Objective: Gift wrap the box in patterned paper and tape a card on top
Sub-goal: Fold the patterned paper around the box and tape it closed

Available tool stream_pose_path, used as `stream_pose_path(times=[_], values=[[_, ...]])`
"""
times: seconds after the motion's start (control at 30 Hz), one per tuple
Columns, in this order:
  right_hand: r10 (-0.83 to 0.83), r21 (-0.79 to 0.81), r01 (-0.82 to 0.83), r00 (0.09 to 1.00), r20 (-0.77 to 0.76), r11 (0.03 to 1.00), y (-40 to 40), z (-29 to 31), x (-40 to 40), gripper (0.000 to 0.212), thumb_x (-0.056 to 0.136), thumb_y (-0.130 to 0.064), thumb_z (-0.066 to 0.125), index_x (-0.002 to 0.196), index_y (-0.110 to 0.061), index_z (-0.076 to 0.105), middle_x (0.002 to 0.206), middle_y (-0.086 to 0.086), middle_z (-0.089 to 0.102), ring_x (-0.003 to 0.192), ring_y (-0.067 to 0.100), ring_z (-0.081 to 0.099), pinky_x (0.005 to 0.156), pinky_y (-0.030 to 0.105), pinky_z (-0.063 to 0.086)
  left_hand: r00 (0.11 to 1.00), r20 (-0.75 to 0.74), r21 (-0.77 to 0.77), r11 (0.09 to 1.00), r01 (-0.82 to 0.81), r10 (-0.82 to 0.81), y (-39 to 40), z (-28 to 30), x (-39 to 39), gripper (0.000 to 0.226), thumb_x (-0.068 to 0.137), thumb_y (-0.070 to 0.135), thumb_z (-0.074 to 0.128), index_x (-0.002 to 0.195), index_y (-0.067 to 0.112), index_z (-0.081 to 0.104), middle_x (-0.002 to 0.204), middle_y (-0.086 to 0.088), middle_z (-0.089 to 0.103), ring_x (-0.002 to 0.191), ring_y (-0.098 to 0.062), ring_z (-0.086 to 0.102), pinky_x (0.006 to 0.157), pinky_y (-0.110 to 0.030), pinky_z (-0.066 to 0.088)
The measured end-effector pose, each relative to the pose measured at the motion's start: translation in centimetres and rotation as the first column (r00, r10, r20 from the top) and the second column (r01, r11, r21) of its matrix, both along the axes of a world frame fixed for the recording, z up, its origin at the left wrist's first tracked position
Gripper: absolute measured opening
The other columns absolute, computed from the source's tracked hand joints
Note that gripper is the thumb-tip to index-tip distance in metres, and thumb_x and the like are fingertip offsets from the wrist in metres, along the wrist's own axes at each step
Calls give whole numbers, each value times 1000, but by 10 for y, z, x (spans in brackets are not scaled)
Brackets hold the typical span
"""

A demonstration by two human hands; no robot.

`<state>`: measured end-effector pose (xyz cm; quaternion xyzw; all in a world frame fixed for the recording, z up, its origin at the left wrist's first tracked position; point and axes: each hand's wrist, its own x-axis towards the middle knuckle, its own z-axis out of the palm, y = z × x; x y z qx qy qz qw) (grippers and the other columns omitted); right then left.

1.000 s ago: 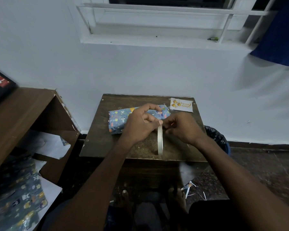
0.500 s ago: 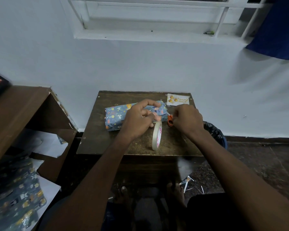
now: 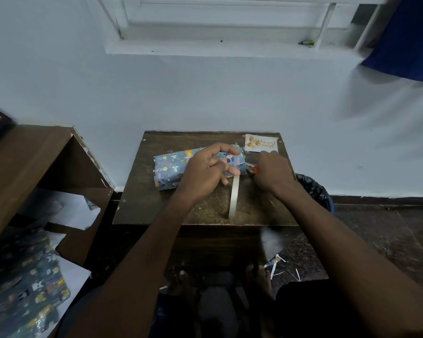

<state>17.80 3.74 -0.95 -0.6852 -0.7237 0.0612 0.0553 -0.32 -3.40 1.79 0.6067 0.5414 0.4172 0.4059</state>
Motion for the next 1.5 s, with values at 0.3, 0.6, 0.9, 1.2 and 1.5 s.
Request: stream_pose_path(times=[0.3,0.6,0.9,1.2,1.5], values=[[34,-235,-105,957,-288,966,5,39,45,6,92,-10,76,97,-12,79,88,9,79,80,23,76,84,36,59,1000,27,-6,1000,-10,10,2,0,-1,38,102,0,48,117,25,71,88,-1,81,60,-14,66,54,-16,44],[73,-410,-388,794,-604,825,-5,67,82,24,87,17,71,104,0,75,89,23,77,74,26,77,71,34,66,997,71,0,1000,3,-3,1,1,2,39,102,-2,44,118,20,71,87,-5,81,60,-22,66,54,-18,47],[-24,-401,-328,748,-664,855,-4,68,94,23,88,12,73,106,-1,75,91,24,77,72,29,77,57,26,60,998,63,-11,1000,1,0,1,2,2,39,102,-1,44,117,23,71,87,-4,81,61,-22,67,51,-16,44],[5,-489,-497,705,-709,717,-11,79,90,41,74,6,84,112,-1,71,97,24,76,82,28,75,70,29,62,997,72,-21,1000,9,-8,0,4,3,38,103,0,44,118,22,72,88,-5,81,61,-25,67,52,-15,46],[129,-422,-500,746,-653,757,-12,79,73,36,76,6,86,108,-7,77,92,14,80,85,25,77,72,25,60,999,-19,64,998,28,-27,-1,4,4,40,106,2,43,119,26,72,85,0,81,55,-25,70,61,-30,56]])
